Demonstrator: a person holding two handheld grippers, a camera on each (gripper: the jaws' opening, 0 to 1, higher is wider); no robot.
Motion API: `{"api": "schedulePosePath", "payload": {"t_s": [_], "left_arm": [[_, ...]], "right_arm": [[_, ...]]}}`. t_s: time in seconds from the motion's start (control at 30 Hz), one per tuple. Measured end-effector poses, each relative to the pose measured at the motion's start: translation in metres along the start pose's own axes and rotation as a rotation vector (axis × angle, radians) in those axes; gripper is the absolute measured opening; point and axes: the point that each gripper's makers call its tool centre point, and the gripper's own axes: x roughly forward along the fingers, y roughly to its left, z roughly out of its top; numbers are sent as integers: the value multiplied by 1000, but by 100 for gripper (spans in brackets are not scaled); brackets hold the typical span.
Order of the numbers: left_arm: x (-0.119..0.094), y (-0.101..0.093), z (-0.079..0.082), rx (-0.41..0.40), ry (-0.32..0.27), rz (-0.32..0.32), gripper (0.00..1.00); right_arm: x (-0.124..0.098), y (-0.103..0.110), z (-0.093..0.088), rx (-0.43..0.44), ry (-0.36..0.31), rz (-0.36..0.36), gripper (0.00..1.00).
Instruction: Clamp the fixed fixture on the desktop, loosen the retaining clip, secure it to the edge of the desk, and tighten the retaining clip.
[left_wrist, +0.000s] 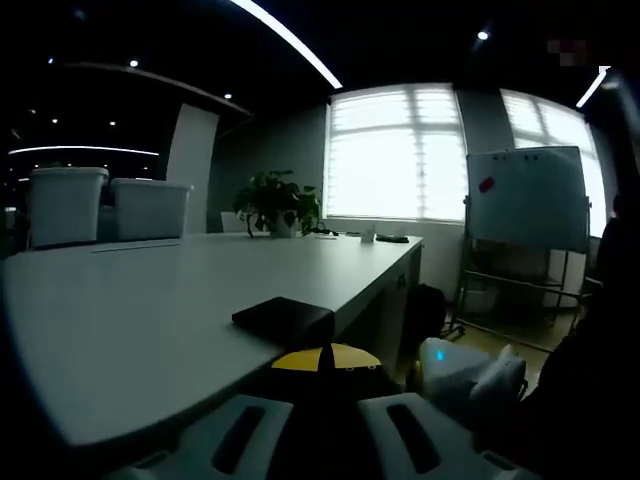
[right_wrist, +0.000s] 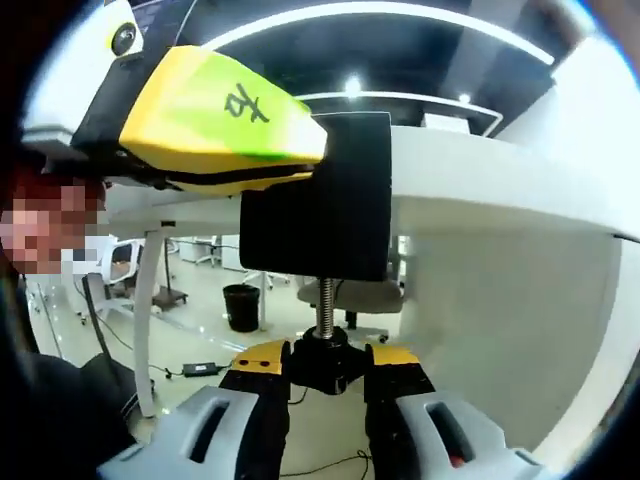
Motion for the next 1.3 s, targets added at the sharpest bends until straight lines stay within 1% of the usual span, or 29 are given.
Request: {"api": "schedulePosePath", "payload": {"t_s": [0.07, 0.1, 0.13, 0.17, 0.2, 0.23, 0.3, 0.33, 0.37, 0.4, 0.5, 0.57, 0.63, 0.67, 0.73, 0.77, 0.83, 0.9, 1.0, 1.1, 1.13, 1.23, 1.3], "left_arm": [[0, 0, 0, -8, -2, 2, 1], [0, 0, 0, -14, -2, 3, 1], [0, 1, 0, -17, -1, 4, 1], [0, 1, 0, -18, -1, 5, 1], [0, 1, 0, -17, 1, 6, 1], [0, 1, 0, -14, 4, 8, 1], [0, 1, 0, -10, 12, 11, 1], [1, 0, 0, -8, 15, 12, 1], [1, 0, 0, -4, 18, 14, 1], [1, 0, 0, -4, 19, 16, 1], [0, 1, 0, -28, 22, 18, 1], [0, 1, 0, -30, 24, 22, 1], [1, 1, 0, -28, 25, 25, 1], [1, 1, 0, -29, 27, 26, 1], [1, 1, -1, -29, 31, 26, 1], [2, 0, -1, -25, 35, 26, 1], [3, 0, -2, -17, 44, 28, 1], [2, 0, -3, -17, 42, 30, 1], [3, 0, -6, -29, 45, 29, 1], [3, 0, -7, -31, 50, 29, 1], [3, -1, -7, -21, 57, 29, 1], [3, -1, -7, -14, 67, 23, 1], [3, -1, -7, -17, 69, 19, 1]], "right_arm": [[0, 2, 0, 25, -4, 60, 27], [2, 3, 0, -2, -17, 100, 27], [2, 5, 1, 2, -27, 132, 27], [2, 6, 1, 26, -33, 159, 26], [4, 5, -1, 12, -40, 171, 26], [5, 6, -1, -2, -56, 208, 26], [2, 9, 1, 14, -59, 253, 26], [1, 9, 2, 1, -63, 272, 26], [0, 11, 2, -9, -67, 301, 26], [4, 11, 1, 7, -64, 338, 26], [2, 13, 1, -7, -70, 413, 26], [0, 16, 0, 21, -70, 484, 26], [2, 13, 0, 23, -87, 520, 26], [-1, 21, 0, 33, -91, 559, 26], [0, 22, -1, 45, -94, 610, 26], [-1, 23, -1, 65, -92, 634, 26], [-3, 25, -3, 71, -97, 666, 26], [-6, 28, -3, 99, -89, 709, 26], [-3, 24, -4, 134, -79, 752, 26], [-2, 23, -5, 162, -70, 781, 25], [-2, 23, -5, 169, -67, 788, 25], [-6, 27, -4, 168, -61, 801, 25], [-7, 27, -4, 154, -57, 791, 25]]}}
